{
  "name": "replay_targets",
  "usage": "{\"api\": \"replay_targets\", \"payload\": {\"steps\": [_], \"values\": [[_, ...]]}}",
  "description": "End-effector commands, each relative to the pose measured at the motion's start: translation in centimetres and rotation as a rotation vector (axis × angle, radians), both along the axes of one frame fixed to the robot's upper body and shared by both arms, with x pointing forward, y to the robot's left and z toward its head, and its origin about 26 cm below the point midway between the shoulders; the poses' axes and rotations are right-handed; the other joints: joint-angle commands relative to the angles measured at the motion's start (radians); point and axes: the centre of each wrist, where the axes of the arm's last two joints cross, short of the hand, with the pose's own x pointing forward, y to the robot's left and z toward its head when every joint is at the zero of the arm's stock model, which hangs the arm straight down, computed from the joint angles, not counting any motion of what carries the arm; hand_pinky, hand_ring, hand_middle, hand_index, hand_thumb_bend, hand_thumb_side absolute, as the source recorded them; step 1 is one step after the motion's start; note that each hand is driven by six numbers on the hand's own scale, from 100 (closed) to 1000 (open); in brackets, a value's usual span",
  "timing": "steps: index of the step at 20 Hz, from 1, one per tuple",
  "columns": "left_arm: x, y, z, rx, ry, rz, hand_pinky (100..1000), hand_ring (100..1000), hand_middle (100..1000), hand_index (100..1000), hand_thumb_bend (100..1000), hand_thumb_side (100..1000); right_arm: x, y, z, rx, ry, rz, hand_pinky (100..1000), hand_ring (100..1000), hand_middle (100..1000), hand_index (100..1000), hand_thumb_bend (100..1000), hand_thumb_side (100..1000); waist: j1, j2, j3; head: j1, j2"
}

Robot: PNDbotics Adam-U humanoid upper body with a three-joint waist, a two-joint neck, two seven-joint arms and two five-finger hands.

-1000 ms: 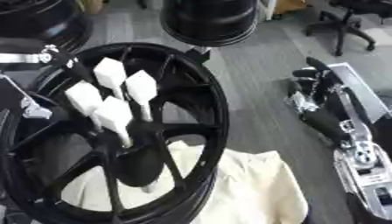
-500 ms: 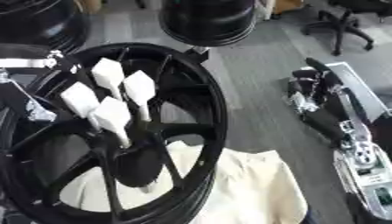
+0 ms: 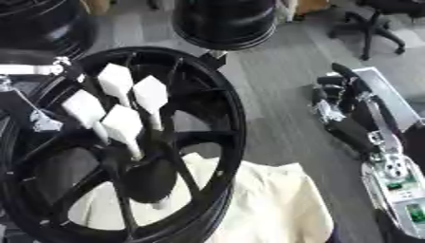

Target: Pull the pin out of the wheel hub.

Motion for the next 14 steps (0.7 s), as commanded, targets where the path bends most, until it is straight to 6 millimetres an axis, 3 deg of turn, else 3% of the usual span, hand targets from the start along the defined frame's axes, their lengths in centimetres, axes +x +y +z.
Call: {"api": "replay_targets", "payload": {"steps": [1,6,10,14], "values": [[-0.1,0.5,1.4,-0.051,-0.021,0.004,685,496,409,566,100,108,0.1,-0.2,0.8,-0.014,-0.021,0.005,804,747,747,944,171,336,-0.002,-0.020,0.000,-0.001,-0.014],[-0.3,0.3,2.0,-0.080,-0.022,-0.004,676,487,392,555,100,128,0.1,-0.2,0.8,-0.014,-0.019,0.005,804,747,747,944,168,337,-0.004,-0.023,0.001,0.001,-0.013],[-1.0,0.4,5.4,-0.185,-0.106,-0.010,680,490,394,559,105,136,0.1,-0.3,0.7,-0.015,-0.016,0.003,804,747,747,944,167,337,-0.005,-0.028,0.005,0.002,-0.013],[-2.3,1.8,8.0,-0.249,-0.184,0.004,684,494,398,565,117,139,0.0,-0.5,0.6,-0.016,-0.013,-0.005,804,747,747,944,167,338,-0.003,-0.031,0.012,-0.001,-0.013]]}}
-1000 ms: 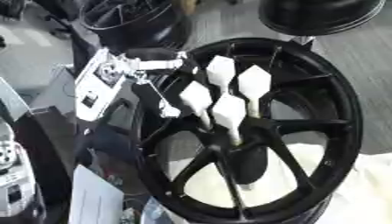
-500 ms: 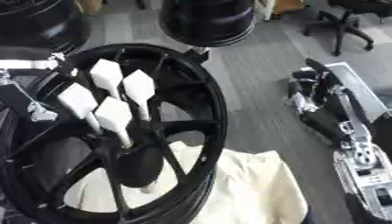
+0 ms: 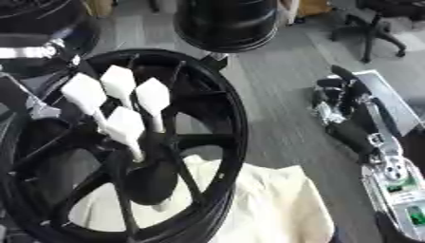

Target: Pull the pin out of the wheel hub.

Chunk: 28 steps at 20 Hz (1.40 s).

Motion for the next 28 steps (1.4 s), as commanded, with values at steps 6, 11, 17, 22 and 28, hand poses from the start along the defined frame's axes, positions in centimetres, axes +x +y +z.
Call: {"api": "replay_targets", "payload": {"steps": [6,11,17,22,28], "values": [[-4.1,4.8,5.8,-0.122,-0.190,0.089,687,498,401,570,134,148,0.0,-0.7,0.8,-0.017,-0.019,-0.010,804,747,747,944,166,338,0.000,-0.026,0.016,-0.002,-0.011],[-4.4,7.2,5.6,-0.125,-0.178,0.206,697,541,464,630,224,181,-0.2,-1.3,0.8,-0.009,-0.026,-0.045,804,747,747,945,163,339,0.001,-0.015,0.052,-0.029,-0.018],[-3.6,14.7,1.2,-0.127,-0.047,0.586,689,551,474,638,248,176,-0.4,-1.7,0.7,0.008,-0.032,-0.079,804,748,747,945,159,340,-0.017,-0.001,0.102,-0.051,-0.024],[-3.3,19.0,-6.5,-0.173,0.103,0.862,692,577,504,665,270,186,-0.4,-1.5,0.6,0.013,-0.031,-0.077,804,748,747,945,157,342,-0.023,0.000,0.098,-0.043,-0.021],[-5.1,21.5,-16.4,-0.156,0.239,1.042,780,772,756,855,645,563,-0.2,-1.0,0.5,0.019,-0.025,-0.054,804,748,747,945,154,344,-0.031,-0.001,0.080,-0.025,-0.017]]}}
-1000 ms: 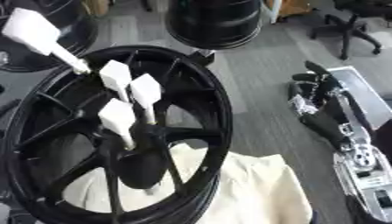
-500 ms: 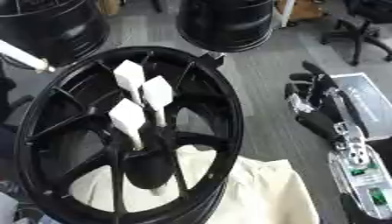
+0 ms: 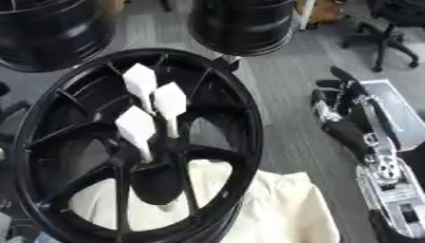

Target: Pull the pin out of the wheel hub.

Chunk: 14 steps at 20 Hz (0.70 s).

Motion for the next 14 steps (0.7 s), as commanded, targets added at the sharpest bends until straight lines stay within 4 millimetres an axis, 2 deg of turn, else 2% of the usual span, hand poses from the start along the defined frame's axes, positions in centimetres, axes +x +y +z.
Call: {"api": "replay_targets", "payload": {"steps": [1,4,7,9,10,11,12,14], "values": [[-1.2,1.5,-2.0,0.019,-0.002,0.086,800,797,787,876,684,609,0.1,0.1,0.7,-0.005,-0.020,0.013,804,748,747,945,154,343,0.000,-0.015,-0.004,0.012,-0.006],[-2.9,2.2,-4.9,0.011,0.013,0.165,829,850,840,902,709,674,0.1,0.2,0.6,-0.002,-0.017,0.018,805,748,747,945,152,344,-0.001,-0.017,-0.008,0.018,-0.001],[-3.8,1.7,-6.7,-0.058,-0.026,0.218,816,854,833,897,681,721,0.2,0.3,0.6,0.001,-0.017,0.023,805,748,747,945,151,345,-0.003,-0.017,-0.007,0.016,0.000],[-3.9,0.8,-6.9,-0.119,-0.089,0.226,797,839,806,880,646,755,0.2,0.3,0.6,0.003,-0.018,0.023,805,748,747,945,150,345,-0.006,-0.017,-0.005,0.014,-0.001],[-3.9,0.4,-6.8,-0.153,-0.129,0.227,778,821,775,862,583,795,0.2,0.3,0.6,0.005,-0.018,0.023,805,748,747,945,150,346,-0.007,-0.017,-0.004,0.014,-0.001],[-3.9,-0.1,-6.6,-0.191,-0.177,0.226,778,821,775,862,583,795,0.2,0.4,0.6,0.007,-0.018,0.023,805,748,747,945,150,346,-0.009,-0.017,-0.003,0.013,-0.001],[-3.9,-0.6,-6.5,-0.227,-0.222,0.226,765,806,749,845,527,821,0.2,0.4,0.5,0.009,-0.018,0.023,805,748,747,944,150,346,-0.010,-0.018,-0.003,0.013,-0.001],[-3.6,-1.8,-5.7,-0.309,-0.337,0.217,757,796,726,831,482,868,0.2,0.5,0.4,0.014,-0.016,0.025,805,749,747,944,149,348,-0.012,-0.018,-0.002,0.012,0.000]]}}
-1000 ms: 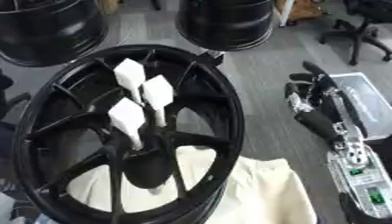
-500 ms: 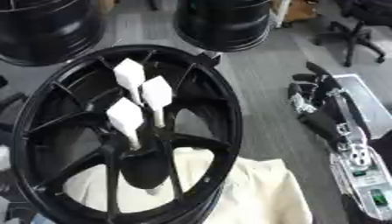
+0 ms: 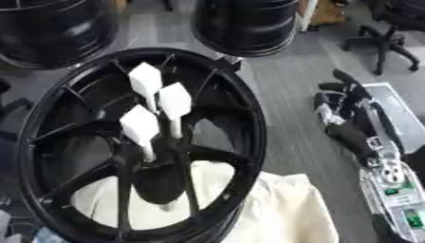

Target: Pull the pin out of the wheel hub.

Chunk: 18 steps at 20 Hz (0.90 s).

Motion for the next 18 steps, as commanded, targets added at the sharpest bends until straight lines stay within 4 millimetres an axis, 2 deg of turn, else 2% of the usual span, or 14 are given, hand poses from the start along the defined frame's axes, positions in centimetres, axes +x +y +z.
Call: {"api": "replay_targets", "payload": {"steps": [1,6,9,13,18], "values": [[0.3,-1.2,2.3,-0.080,-0.209,0.007,756,792,720,829,467,876,0.1,-0.1,0.7,-0.002,-0.022,0.006,805,749,747,944,149,349,0.000,-0.018,0.001,-0.003,-0.001],[0.2,-4.7,3.5,-0.270,-0.474,0.009,759,789,704,812,411,812,0.1,0.0,0.5,0.010,-0.019,0.004,805,748,746,943,149,350,-0.005,-0.018,0.003,-0.003,0.002],[0.2,-7.3,4.4,-0.401,-0.589,0.021,765,794,706,812,410,806,0.1,0.3,0.3,0.021,-0.018,0.009,805,748,746,943,149,352,-0.009,-0.014,0.001,0.002,0.004],[-0.1,-10.9,4.6,-0.517,-0.619,0.017,767,791,701,812,403,809,0.2,0.6,0.2,0.029,-0.016,0.017,805,748,746,939,147,355,-0.005,-0.010,-0.006,0.008,0.011],[-0.1,-13.4,4.3,-0.543,-0.602,0.036,764,786,696,811,393,815,0.2,0.9,0.0,0.036,-0.010,0.026,805,749,747,938,147,356,0.001,-0.008,-0.014,0.020,0.024]]}}
